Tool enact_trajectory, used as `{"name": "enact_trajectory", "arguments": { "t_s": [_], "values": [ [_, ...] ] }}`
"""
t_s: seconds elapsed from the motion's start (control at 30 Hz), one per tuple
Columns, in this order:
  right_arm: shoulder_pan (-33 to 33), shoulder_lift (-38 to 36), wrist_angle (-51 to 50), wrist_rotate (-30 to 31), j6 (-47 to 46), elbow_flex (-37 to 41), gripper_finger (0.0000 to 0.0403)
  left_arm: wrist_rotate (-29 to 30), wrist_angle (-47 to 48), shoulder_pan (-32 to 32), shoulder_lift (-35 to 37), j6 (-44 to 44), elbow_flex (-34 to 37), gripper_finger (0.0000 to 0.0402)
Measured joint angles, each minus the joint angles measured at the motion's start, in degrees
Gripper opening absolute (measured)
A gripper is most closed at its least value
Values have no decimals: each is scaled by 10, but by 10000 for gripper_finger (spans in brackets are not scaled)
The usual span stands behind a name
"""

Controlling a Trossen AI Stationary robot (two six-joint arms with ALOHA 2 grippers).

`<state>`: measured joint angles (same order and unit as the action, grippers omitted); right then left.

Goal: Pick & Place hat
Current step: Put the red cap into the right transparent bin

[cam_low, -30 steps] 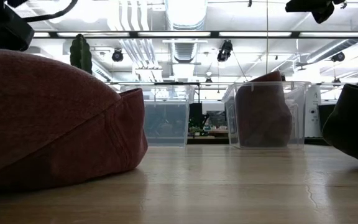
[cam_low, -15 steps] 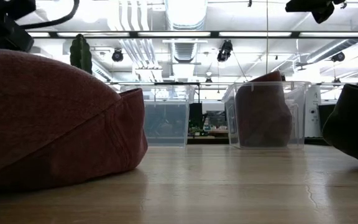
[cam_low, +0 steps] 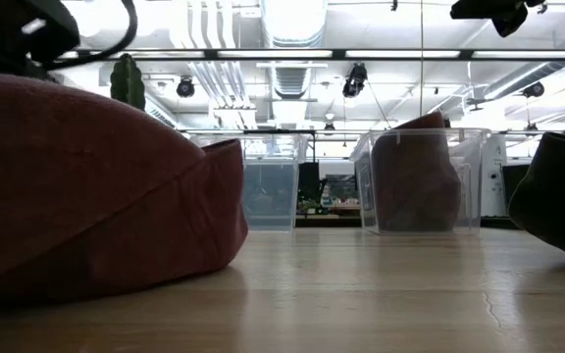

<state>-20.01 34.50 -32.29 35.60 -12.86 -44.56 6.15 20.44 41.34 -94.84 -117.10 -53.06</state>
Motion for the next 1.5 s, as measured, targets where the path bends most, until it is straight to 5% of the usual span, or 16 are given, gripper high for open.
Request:
{"name": "enact_trajectory", "arguments": {
  "t_s": [0.2,0.43,0.7,0.93,1.13,1.3,1.5],
  "values": [
    [0,0,0,0,0,0,47,0,-18,0,-34,-7,0,207],
    [0,1,-1,0,-2,0,47,25,-34,-1,-20,-14,0,35],
    [0,5,-41,0,0,0,47,121,-24,-4,31,-12,-20,30],
    [0,4,-10,-25,-3,0,47,368,-2,-20,81,46,-77,30],
    [0,-4,103,-75,13,0,47,540,-1,-67,93,196,-141,30],
    [0,5,166,-110,13,0,59,592,-5,-131,92,356,-197,30],
    [0,32,223,-115,24,0,119,599,-63,-203,92,525,-235,30]
  ]
}}
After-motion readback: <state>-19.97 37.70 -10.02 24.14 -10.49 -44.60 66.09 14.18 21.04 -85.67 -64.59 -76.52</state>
